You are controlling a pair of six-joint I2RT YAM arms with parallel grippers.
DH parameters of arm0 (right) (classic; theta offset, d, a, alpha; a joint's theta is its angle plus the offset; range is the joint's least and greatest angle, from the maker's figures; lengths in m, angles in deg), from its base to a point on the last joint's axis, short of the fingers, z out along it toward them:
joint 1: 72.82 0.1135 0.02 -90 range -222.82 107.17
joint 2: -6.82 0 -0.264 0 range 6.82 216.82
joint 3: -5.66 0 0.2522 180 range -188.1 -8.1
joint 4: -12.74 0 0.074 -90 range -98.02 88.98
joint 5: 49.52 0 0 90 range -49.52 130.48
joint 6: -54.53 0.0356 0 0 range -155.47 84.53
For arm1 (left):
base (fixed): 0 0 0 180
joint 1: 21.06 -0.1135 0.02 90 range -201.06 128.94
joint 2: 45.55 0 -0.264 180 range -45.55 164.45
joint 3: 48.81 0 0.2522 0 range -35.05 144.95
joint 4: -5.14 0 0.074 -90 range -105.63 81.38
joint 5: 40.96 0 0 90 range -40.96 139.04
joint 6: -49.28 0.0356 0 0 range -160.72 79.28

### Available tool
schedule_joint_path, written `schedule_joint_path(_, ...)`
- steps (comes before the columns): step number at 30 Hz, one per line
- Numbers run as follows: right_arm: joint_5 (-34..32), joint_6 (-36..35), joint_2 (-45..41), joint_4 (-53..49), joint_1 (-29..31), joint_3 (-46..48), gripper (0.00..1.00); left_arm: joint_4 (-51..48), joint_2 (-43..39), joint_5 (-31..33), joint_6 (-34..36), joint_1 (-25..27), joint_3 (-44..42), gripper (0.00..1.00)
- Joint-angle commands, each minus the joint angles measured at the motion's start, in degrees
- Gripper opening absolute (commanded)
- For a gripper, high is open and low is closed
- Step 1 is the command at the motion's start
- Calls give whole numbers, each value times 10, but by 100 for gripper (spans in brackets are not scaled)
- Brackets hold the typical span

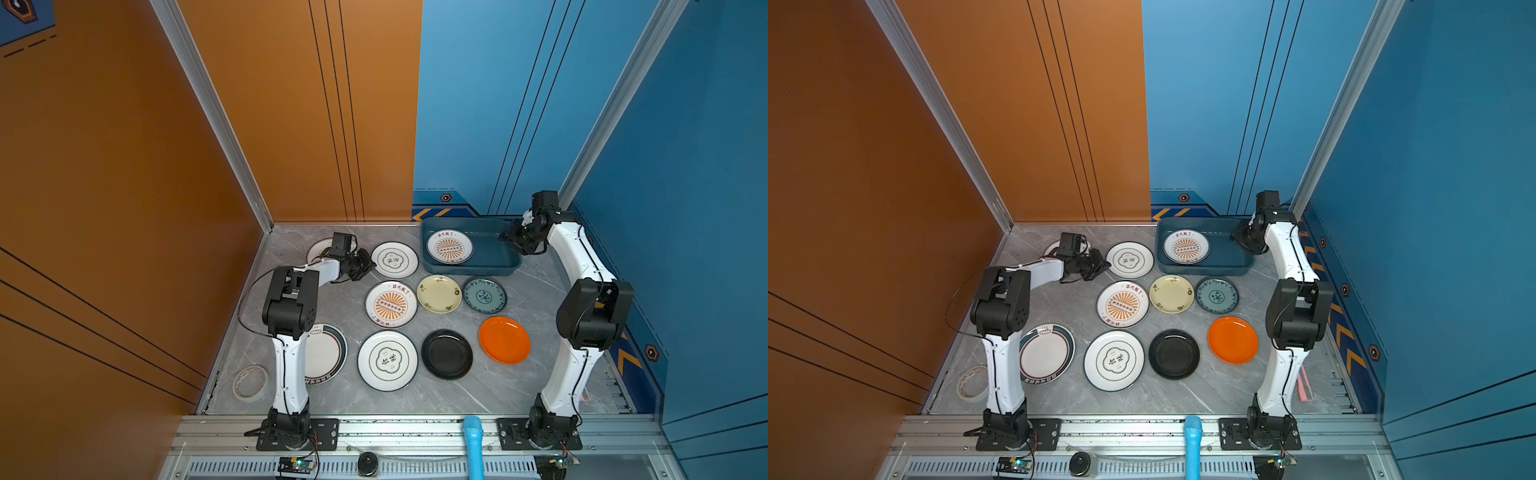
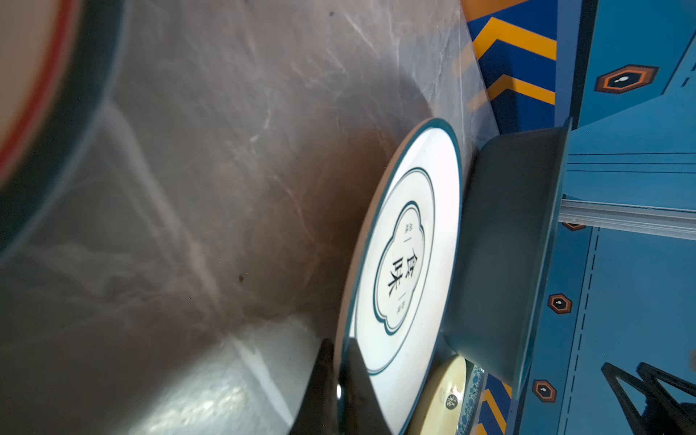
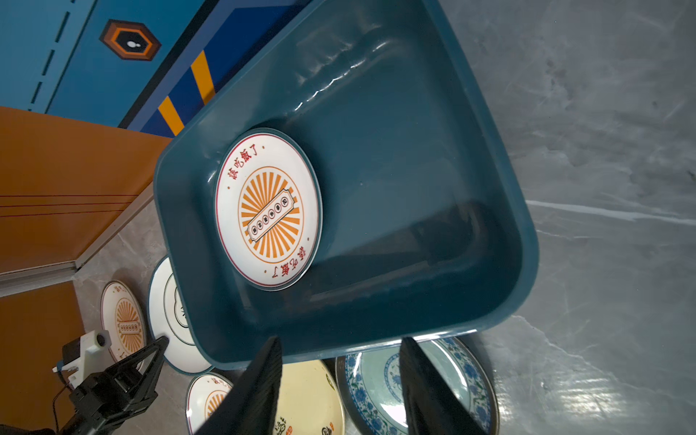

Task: Place the plates into the plastic bin on the countertop
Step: 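Open and raise right gripper while left gripper moves to green-emblem plate, then lift the green-emblem plate upright with left gripper toward the right gripper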

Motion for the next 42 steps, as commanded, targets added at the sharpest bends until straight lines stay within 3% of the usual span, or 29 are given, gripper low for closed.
schedule_joint_path(1, 31, 5, -24, 26, 16, 0, 53, -43, -40, 11, 28, -21, -19, 0)
schedule_joint_path(10, 106, 4, -13, 72, 50, -20, 53, -51, -129, -11, 37, -39, -49, 0)
schedule_joint_path(19, 267, 46, 19, 177, 79, -24, 54, -58, -212, -64, 28, -40, -62, 0)
schedule_joint_path(25, 337, 78, 36, 231, 107, -25, 55, -40, -233, -100, 4, -34, -55, 0)
schedule_joint_path(42, 364, 67, 70, 215, 152, -36, 56, -30, -175, -123, -25, 17, 44, 0)
